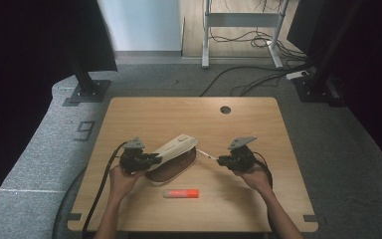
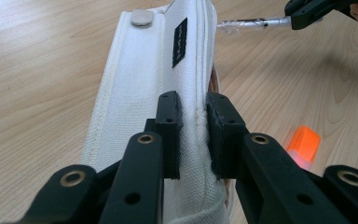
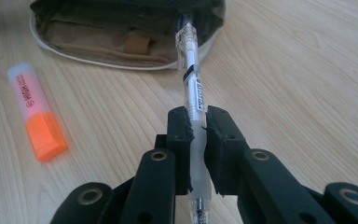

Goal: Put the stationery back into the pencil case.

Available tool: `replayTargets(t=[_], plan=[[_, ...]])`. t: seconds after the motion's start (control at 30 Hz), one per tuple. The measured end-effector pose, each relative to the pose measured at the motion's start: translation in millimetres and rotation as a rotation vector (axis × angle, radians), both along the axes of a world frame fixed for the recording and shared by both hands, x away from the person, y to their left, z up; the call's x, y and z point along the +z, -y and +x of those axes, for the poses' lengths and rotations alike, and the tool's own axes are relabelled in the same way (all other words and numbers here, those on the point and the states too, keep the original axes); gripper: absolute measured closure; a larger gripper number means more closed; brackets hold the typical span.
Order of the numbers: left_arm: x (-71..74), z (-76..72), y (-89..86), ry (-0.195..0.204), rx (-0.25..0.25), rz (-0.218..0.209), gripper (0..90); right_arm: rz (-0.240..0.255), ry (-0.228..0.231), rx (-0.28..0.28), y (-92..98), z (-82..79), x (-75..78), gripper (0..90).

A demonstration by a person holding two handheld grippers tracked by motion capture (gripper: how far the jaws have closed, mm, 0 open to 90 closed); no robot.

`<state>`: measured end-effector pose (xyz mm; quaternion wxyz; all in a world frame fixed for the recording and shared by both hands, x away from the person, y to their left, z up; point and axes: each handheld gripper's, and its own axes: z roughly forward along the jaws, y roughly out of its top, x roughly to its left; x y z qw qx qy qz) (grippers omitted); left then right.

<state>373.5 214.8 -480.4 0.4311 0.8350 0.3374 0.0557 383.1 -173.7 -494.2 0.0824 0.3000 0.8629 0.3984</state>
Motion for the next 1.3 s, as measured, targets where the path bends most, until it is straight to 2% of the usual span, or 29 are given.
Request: replayTargets(t=[0.87, 1.3], plan=[[1.9, -0.5, -0.8, 0.000, -0.005, -0.004, 76.0, -0.011, -0.024, 0.095, -55.3, 9.8, -10.0, 78.5], [2.0, -0.2, -0.9, -0.005, -0.007, -0.006, 75.9, -0.023, -0.020, 0.131, -81.5, 16.7, -14.9, 78.5]])
